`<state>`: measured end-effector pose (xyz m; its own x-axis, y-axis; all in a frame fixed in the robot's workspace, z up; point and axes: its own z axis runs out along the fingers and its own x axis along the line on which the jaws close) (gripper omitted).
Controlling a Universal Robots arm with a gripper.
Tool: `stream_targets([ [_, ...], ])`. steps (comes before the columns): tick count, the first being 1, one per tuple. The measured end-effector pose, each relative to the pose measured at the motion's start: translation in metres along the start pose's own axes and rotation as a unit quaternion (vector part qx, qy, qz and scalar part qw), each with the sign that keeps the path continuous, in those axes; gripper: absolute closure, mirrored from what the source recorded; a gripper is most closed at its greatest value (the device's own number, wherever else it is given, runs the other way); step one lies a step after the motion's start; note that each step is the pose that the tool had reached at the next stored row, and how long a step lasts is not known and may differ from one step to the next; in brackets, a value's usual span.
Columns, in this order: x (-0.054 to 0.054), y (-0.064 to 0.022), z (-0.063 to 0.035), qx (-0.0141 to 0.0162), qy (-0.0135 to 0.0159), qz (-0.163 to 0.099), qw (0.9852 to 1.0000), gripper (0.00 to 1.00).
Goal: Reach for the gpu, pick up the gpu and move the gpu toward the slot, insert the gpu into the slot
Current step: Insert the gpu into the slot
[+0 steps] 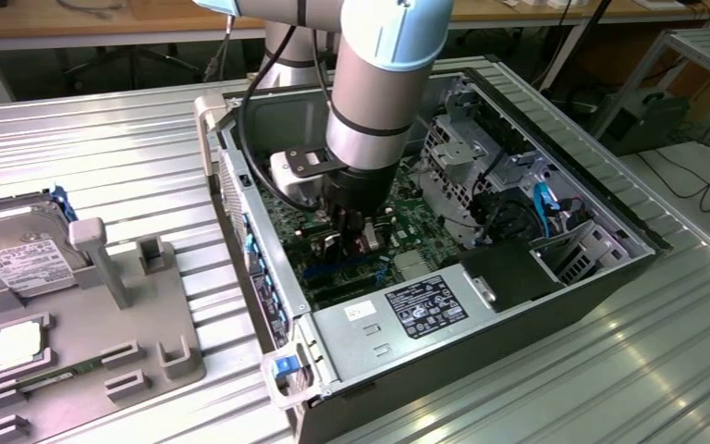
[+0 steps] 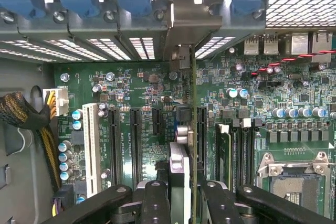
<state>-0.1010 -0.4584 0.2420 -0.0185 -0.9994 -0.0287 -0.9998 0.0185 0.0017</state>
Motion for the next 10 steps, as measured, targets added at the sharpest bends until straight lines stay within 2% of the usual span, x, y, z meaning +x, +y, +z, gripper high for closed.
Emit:
stream_targets([
  [10,0.0009,0.0000,-0.0007,0.0000,0.0003,0.000,1.0000,0.72],
])
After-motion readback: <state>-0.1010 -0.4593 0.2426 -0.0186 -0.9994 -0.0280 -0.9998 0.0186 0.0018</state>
